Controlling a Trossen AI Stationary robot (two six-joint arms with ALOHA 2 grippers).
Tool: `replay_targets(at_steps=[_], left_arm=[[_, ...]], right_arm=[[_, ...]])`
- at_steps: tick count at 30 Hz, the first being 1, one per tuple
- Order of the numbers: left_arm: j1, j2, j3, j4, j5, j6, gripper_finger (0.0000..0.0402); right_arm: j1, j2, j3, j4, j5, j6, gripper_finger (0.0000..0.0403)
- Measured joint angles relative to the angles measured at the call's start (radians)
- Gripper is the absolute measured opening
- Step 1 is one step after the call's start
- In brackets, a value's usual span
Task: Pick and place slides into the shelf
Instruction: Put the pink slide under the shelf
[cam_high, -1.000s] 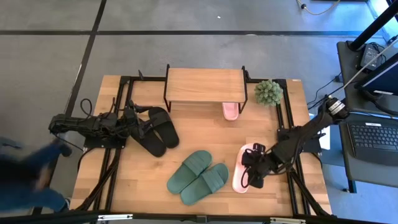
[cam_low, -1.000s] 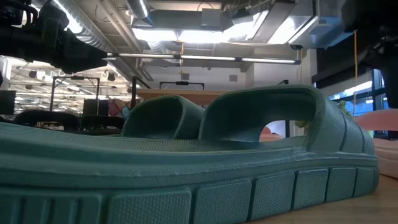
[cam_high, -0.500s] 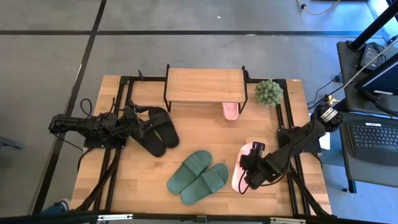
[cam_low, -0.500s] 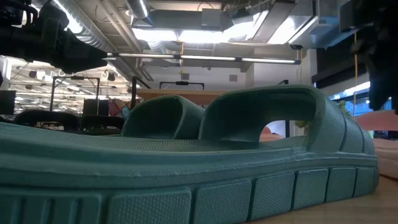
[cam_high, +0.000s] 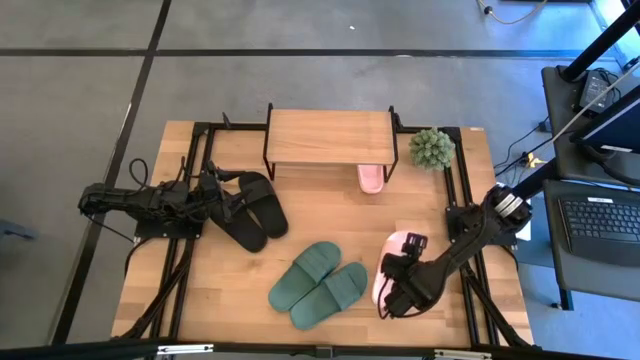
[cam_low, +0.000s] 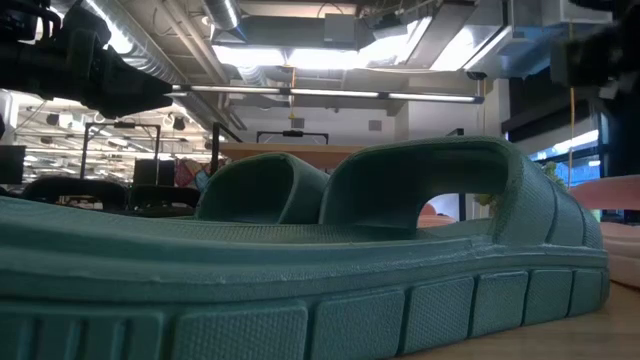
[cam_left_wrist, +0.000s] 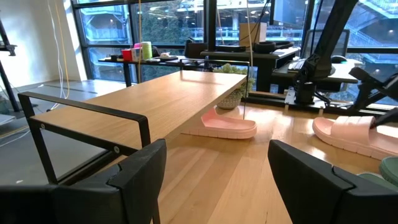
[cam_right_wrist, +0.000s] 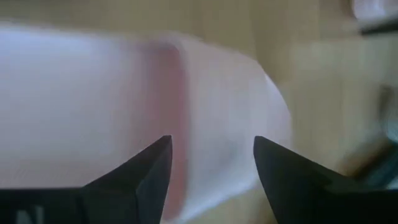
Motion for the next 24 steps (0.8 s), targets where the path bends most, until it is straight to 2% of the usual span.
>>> replay_targets(at_steps=[17, 21, 24], left_arm=[[0.0, 0.0, 0.0, 0.0, 0.0, 0.002, 0.0273], [0.0, 0.0, 0.0, 0.0, 0.0, 0.002, 0.0273], [0.0, 0.0, 0.0, 0.0, 0.0, 0.002, 0.0273]], right_arm=[[0.005, 0.022, 0.0, 0.002, -0.014, 0.003, 0.0224], [0.005, 0.022, 0.0, -0.004, -0.013, -0.001, 0.0197], [0.005, 0.022, 0.0, -0.009, -0.013, 0.001, 0.0154]])
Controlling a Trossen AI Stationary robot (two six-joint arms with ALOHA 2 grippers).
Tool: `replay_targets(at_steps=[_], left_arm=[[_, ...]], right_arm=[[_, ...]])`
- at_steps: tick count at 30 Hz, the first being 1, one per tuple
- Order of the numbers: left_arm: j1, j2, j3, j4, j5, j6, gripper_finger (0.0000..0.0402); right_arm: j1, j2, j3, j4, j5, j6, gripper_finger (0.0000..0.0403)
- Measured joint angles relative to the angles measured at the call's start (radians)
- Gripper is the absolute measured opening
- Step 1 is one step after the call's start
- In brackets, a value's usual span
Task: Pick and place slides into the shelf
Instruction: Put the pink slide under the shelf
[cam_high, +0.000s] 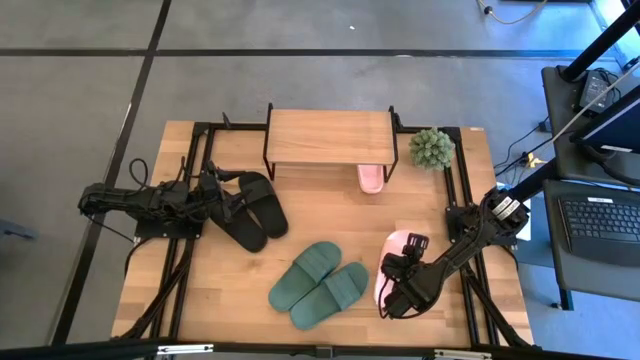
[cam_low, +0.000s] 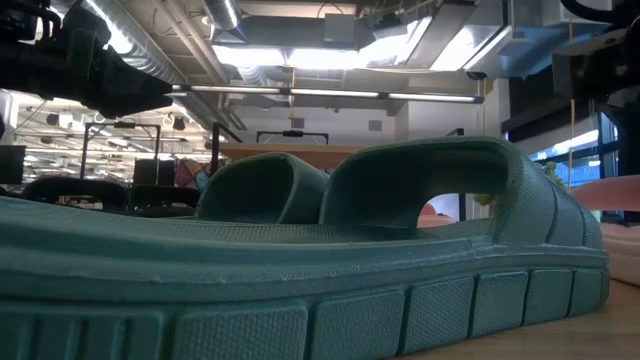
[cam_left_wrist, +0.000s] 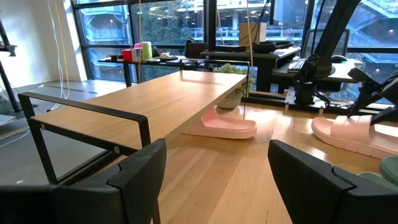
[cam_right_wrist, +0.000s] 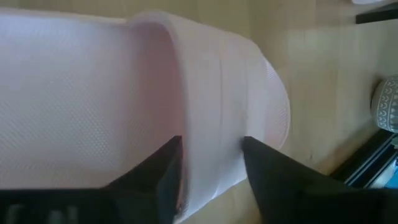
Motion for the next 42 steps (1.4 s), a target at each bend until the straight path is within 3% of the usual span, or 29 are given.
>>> replay_targets(at_steps=[8, 19, 28, 37, 42], left_arm=[[0.0, 0.0, 0.0, 0.0, 0.0, 0.0, 0.0273], [0.0, 0.0, 0.0, 0.0, 0.0, -0.001, 0.0273], [0.0, 0.0, 0.0, 0.0, 0.0, -0.002, 0.0273], [0.0, 0.0, 0.0, 0.0, 0.0, -0.002, 0.0273], [0.0, 0.0, 0.0, 0.0, 0.0, -0.011, 0.0273]], right_arm=[[0.0, 0.0, 0.0, -0.004, 0.005, -0.001, 0.0016], [-0.001, 0.0, 0.053, -0.139, 0.041, 0.024, 0.0013], [-0.015, 0.0, 0.221, -0.293, 0.279, -0.008, 0.0013], [-0.131, -0.005, 0.279, -0.281, 0.429, -0.266, 0.0013], [-0.195, -0.08, 0.254, -0.149, 0.48, -0.479, 0.0013]])
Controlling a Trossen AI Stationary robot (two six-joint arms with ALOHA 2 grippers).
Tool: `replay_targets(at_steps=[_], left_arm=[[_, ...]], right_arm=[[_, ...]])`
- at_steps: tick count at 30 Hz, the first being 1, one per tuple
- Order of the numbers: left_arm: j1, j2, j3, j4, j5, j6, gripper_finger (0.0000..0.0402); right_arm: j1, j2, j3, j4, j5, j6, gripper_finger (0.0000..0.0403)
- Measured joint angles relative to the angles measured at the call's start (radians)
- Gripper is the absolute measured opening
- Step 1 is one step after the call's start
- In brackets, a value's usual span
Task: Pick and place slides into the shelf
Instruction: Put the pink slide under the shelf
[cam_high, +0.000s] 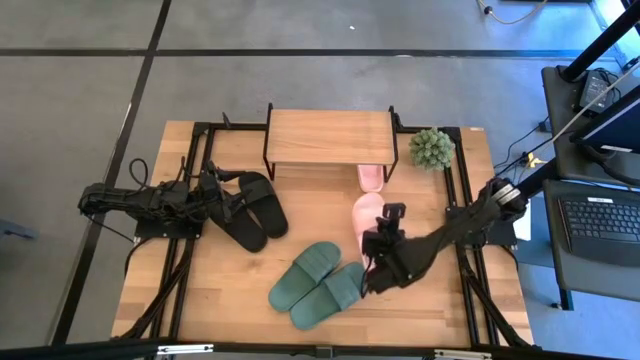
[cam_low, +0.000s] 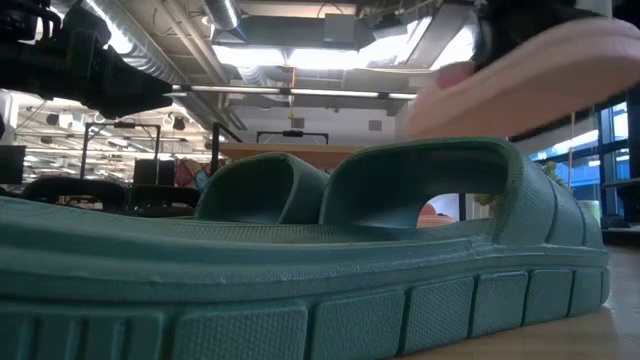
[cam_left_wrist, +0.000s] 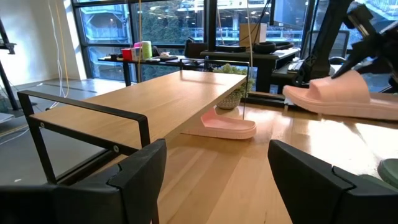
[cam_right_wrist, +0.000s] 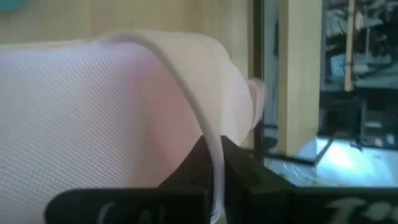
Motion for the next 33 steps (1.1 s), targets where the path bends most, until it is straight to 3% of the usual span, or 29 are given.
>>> replay_targets(at_steps=[6, 13, 24, 33], left_arm=[[0.0, 0.0, 0.0, 0.0, 0.0, 0.0, 0.0273], [0.0, 0.0, 0.0, 0.0, 0.0, 0.0, 0.0273], [0.0, 0.0, 0.0, 0.0, 0.0, 0.008, 0.0273], [0.0, 0.0, 0.0, 0.0, 0.0, 0.008, 0.0273]], right_arm=[[-0.083, -0.112, -0.061, 0.227, 0.003, -0.235, 0.0013], [-0.216, -0.117, -0.156, 0.459, -0.033, -0.467, 0.0012], [-0.371, -0.116, -0.345, 0.884, -0.143, -0.716, 0.0012], [-0.476, -0.116, -0.43, 1.045, -0.143, -0.779, 0.0012]])
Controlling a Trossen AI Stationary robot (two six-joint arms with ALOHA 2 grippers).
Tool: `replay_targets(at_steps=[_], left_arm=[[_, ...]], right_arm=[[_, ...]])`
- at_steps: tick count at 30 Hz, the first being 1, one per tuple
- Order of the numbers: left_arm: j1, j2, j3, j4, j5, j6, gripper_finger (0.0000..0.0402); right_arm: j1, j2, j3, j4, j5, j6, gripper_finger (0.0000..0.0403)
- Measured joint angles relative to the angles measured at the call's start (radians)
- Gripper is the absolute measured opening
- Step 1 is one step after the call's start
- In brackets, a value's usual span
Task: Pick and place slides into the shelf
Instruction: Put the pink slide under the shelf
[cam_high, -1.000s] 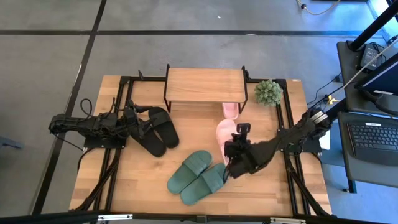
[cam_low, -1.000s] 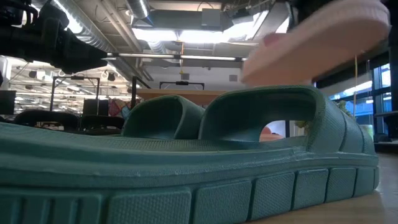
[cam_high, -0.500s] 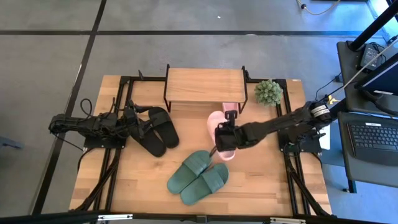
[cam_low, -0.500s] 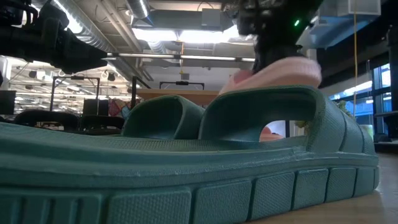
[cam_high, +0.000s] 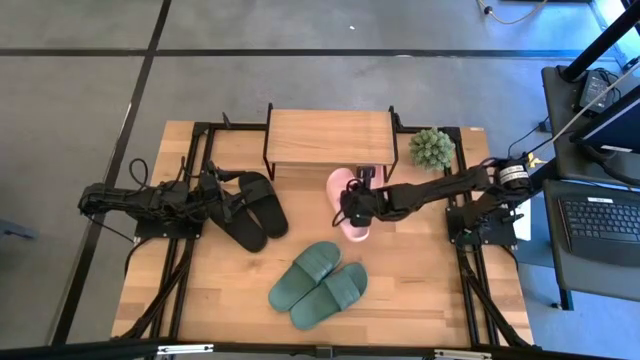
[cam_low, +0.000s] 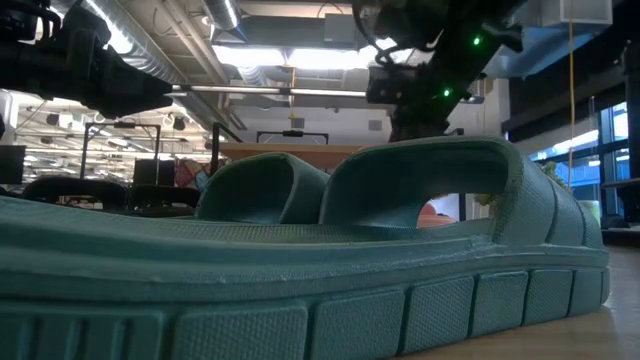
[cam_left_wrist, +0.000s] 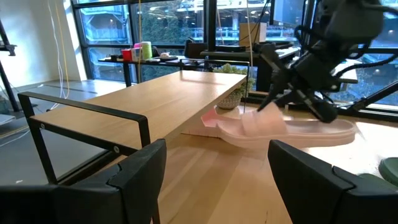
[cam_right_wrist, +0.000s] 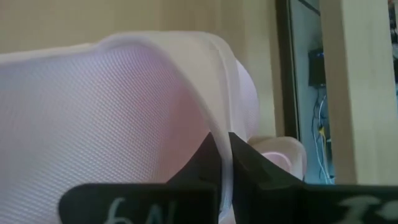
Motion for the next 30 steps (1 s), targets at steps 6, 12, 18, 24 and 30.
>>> replay_targets(at_steps=[6, 12, 18, 24, 30], left_arm=[[0.0, 0.0, 0.0, 0.0, 0.0, 0.001, 0.0273], [0.0, 0.0, 0.0, 0.0, 0.0, 0.002, 0.0273], [0.0, 0.0, 0.0, 0.0, 0.0, 0.002, 0.0273], [0.0, 0.0, 0.0, 0.0, 0.0, 0.001, 0.0273], [0.0, 0.0, 0.0, 0.0, 0.0, 0.001, 0.0273]], right_arm=[[-0.036, 0.0, -0.07, 0.095, 0.0, 0.0, 0.0012], [-0.043, 0.0, -0.105, 0.139, 0.001, 0.002, 0.0012], [-0.043, 0.0, -0.105, 0.168, 0.001, 0.005, 0.003], [-0.049, 0.0, -0.105, 0.178, 0.001, 0.055, 0.0045], [-0.05, 0.0, -0.105, 0.177, 0.001, 0.06, 0.0048]])
